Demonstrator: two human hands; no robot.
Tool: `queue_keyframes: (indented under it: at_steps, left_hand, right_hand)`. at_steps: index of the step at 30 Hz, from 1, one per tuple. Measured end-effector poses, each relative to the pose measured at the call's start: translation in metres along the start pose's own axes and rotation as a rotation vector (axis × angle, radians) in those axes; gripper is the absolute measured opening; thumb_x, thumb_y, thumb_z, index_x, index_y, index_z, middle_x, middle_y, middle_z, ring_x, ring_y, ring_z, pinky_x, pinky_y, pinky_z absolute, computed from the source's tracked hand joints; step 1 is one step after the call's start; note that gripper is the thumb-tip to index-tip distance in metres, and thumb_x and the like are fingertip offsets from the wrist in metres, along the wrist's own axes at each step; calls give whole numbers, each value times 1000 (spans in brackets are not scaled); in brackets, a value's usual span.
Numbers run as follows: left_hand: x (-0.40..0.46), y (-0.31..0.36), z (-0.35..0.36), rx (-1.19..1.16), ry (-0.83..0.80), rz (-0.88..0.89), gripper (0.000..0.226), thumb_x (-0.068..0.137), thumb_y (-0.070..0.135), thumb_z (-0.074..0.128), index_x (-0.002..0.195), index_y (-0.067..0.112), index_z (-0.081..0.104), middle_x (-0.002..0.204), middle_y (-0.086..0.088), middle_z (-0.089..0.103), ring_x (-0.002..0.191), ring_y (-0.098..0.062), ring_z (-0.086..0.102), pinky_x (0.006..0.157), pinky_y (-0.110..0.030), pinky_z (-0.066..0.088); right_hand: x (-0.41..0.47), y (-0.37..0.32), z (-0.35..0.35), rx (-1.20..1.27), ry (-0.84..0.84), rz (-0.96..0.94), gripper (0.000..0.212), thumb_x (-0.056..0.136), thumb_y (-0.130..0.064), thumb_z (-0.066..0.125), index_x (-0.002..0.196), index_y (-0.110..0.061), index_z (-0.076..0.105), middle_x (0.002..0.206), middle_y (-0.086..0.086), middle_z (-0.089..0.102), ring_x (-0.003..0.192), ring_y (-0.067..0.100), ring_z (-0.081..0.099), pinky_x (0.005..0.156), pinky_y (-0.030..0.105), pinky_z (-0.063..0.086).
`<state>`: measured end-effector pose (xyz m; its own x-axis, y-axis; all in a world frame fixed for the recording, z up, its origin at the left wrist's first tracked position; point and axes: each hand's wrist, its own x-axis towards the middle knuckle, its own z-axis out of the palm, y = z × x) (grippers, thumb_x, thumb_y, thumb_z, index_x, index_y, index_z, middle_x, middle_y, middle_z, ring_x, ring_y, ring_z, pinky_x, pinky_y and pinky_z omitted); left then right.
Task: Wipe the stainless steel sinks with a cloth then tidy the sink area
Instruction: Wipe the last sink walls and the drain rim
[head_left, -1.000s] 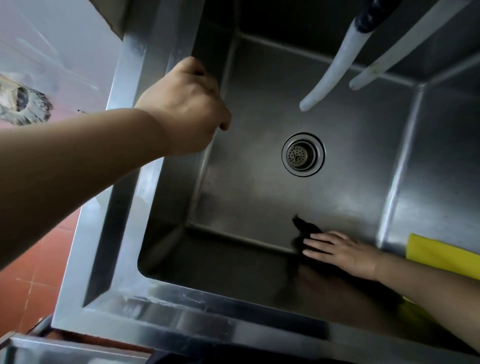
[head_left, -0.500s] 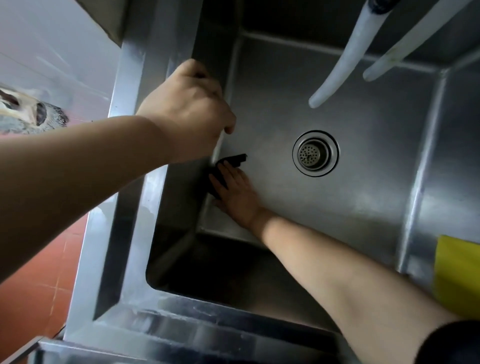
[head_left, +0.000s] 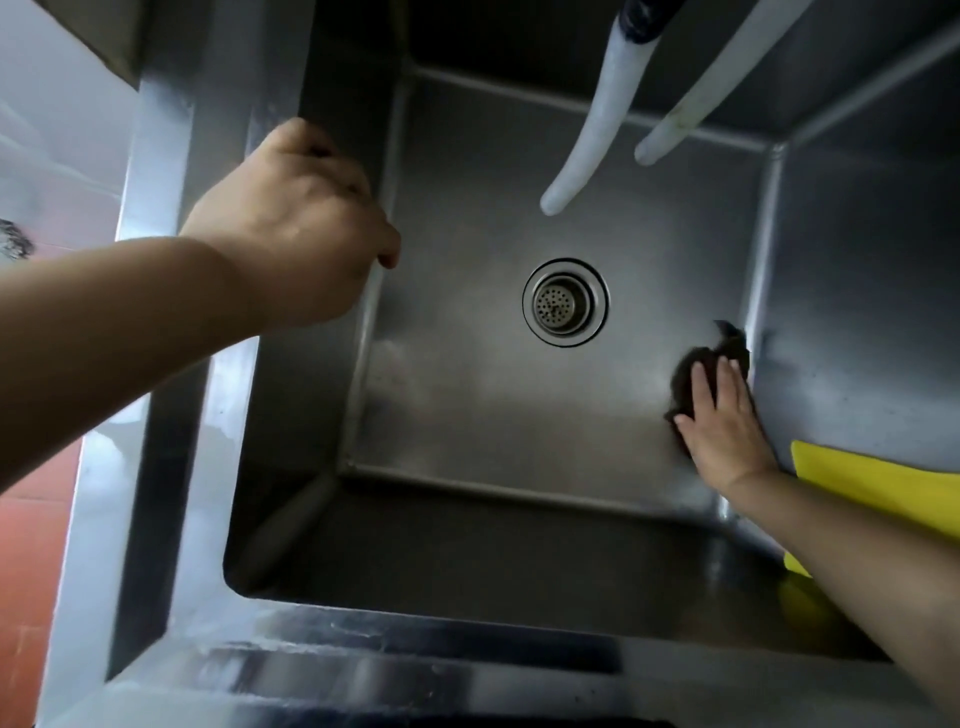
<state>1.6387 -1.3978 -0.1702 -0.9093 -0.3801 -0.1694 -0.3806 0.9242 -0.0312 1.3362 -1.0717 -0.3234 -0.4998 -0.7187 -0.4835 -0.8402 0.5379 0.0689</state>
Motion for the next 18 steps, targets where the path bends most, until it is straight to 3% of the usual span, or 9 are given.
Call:
queue_keyframes:
  at_steps: [3,5,8,11,15,18]
  left_hand:
    - [0,0,1,11,3,5,28,78,14,60,100,27,72,103,-4,71,109,-26,59,101,-39,28]
    - [0,0,1,4,9,13,29,77,13,59,99,25,72,101,-4,72,108,-26,59,100,-39,27]
    - [0,-1,3,2,18,16,29,76,12,59,99,25,72,100,-4,72,106,-26,60,99,-38,25]
    - [1,-2,4,3,17,21,30,76,13,58,100,26,71,101,-3,72,106,-26,59,99,-36,23]
    - [2,-2,6,8,27,17,30,78,14,57,101,26,71,102,-3,72,108,-25,58,100,-36,23]
    - [1,-2,6,20,19,18,30,79,14,56,102,27,71,102,-3,71,108,-25,58,100,-37,23]
  right_hand:
    - [-5,-16,9,12,-5,101,71,91,-19,55,146,4,16,150,35,7,141,46,3,116,46,0]
    - [-13,-30,15,37,-20,72,72,93,-22,49,148,0,8,152,30,-3,142,42,-6,115,42,-7]
    - [-30,-55,26,68,-93,-177,69,97,-18,41,149,-7,-3,151,18,-24,139,32,-27,109,32,-22]
    - [-35,-99,34,71,-126,-517,66,97,-9,37,150,-17,-1,153,7,-22,132,25,-37,107,31,-25]
    - [-24,-168,34,15,-158,-877,70,93,-1,40,151,-20,4,156,7,-12,139,25,-23,106,33,-26]
    - [-17,-220,33,11,-198,-1108,57,95,-6,40,148,-17,23,157,11,9,145,31,2,114,43,-3]
